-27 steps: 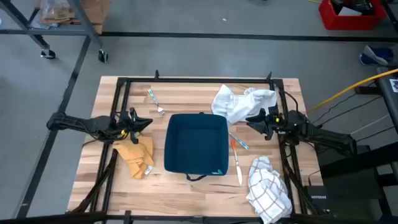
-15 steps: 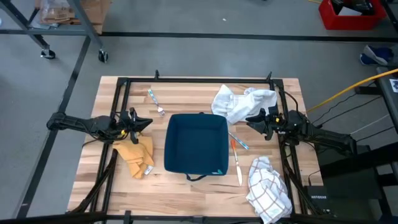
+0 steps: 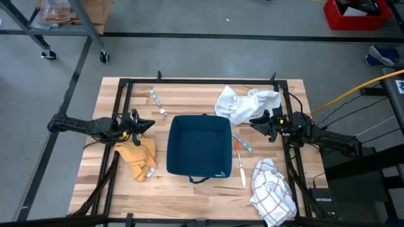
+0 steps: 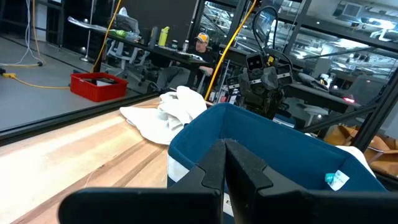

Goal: Fold towel

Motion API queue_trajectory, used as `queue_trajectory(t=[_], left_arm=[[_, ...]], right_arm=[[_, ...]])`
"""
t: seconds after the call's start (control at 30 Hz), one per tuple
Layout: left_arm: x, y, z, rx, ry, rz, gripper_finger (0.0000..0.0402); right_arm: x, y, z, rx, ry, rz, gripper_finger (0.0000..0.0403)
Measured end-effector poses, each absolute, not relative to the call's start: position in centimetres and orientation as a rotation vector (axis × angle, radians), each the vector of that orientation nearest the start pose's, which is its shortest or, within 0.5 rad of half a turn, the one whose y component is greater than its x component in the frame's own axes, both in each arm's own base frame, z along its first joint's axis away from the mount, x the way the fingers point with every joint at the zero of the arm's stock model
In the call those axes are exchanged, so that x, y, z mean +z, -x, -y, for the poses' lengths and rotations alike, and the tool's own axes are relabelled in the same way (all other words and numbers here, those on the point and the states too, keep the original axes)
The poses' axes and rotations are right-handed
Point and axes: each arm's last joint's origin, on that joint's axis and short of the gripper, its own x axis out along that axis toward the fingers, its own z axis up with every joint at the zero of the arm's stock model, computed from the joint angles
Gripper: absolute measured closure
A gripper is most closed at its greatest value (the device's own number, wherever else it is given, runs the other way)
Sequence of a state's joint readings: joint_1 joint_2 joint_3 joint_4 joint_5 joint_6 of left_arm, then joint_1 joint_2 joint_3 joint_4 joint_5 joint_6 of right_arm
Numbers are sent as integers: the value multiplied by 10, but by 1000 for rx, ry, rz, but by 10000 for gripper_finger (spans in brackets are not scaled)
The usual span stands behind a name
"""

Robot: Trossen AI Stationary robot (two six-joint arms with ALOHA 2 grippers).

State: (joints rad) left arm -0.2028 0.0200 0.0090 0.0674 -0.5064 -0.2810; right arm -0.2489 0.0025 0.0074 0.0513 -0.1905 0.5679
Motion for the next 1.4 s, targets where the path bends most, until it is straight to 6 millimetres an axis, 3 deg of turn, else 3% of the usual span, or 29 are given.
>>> queue_trajectory(t=[0.3, 0.5, 0.83, 0.93, 1.2, 1.4], left_arm=[[171, -96, 5, 294, 298, 95, 398], [171, -96, 5, 294, 298, 95, 398], [173, -95, 5, 313, 284, 109, 398], [180, -94, 4, 300, 388, 192, 398], [189, -92, 4, 285, 456, 299, 398], [192, -92, 4, 239, 668, 354, 398]], right_arm=[[171, -95, 19, -45, -555, 71, 235], [170, -94, 23, -207, -565, 109, 235], [171, -94, 25, -254, -593, 142, 235], [171, -94, 25, -264, -593, 146, 235], [171, -94, 25, -261, -625, 153, 235], [171, -94, 25, -249, -698, 160, 235]])
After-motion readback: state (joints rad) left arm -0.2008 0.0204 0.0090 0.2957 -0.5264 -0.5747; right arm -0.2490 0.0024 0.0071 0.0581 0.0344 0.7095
